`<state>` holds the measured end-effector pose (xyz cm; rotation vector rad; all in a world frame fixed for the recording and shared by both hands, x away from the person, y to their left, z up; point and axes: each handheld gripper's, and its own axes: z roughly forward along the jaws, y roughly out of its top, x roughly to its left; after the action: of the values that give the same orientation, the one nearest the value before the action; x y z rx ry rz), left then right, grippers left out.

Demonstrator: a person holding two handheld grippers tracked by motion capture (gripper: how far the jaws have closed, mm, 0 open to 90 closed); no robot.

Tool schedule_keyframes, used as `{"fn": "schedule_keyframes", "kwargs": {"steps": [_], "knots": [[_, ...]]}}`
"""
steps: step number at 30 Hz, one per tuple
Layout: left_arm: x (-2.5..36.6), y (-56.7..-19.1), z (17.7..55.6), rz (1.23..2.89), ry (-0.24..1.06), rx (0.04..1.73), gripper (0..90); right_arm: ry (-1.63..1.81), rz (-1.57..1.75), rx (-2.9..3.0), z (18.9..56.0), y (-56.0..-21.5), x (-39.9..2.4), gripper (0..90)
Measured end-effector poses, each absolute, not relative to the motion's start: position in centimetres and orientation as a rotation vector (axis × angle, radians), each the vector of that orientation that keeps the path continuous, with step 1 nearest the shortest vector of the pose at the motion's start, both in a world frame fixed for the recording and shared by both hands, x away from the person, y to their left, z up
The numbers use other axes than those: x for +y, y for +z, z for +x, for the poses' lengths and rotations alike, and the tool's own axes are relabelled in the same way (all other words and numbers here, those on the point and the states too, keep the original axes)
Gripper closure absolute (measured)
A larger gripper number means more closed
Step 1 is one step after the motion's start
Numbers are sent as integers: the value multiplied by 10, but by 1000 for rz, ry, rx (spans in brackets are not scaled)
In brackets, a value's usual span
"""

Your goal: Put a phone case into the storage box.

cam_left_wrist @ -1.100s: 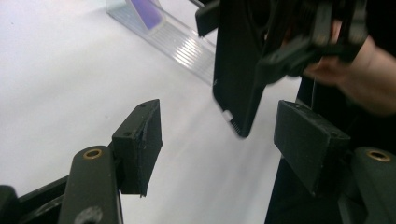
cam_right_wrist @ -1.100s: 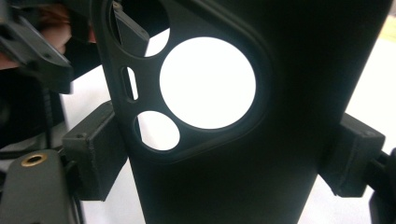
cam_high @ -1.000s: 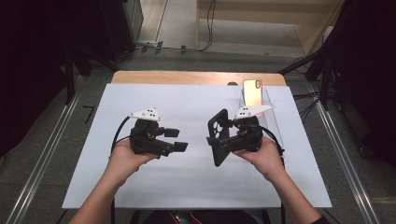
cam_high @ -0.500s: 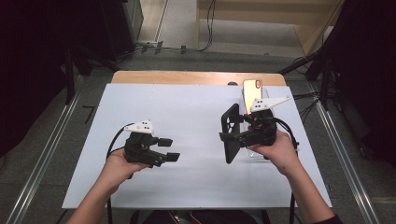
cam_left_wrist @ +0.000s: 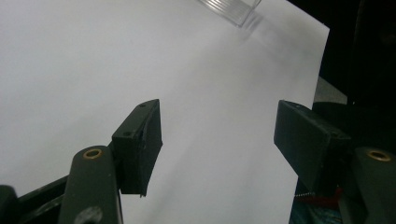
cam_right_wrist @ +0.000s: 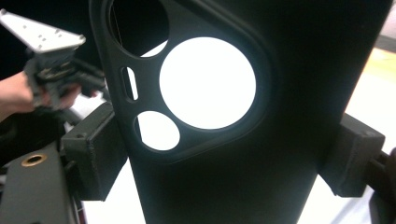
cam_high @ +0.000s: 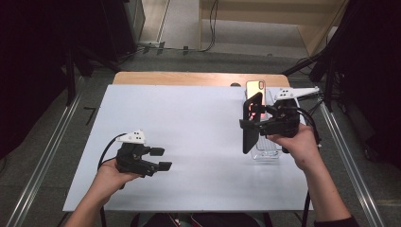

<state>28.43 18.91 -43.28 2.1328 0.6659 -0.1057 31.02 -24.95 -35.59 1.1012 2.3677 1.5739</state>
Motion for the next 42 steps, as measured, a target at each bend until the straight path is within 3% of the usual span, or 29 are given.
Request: {"fn": "schedule_keyframes", "kwargs": {"steps": [23, 42], "knots": [[203, -442, 277, 2132, -95, 733, 328, 1347, 1500, 1940, 350, -368, -290, 133], [201, -443, 277, 2140, -101, 731, 328, 1154, 1639, 1835, 402, -414, -284, 132]]}}
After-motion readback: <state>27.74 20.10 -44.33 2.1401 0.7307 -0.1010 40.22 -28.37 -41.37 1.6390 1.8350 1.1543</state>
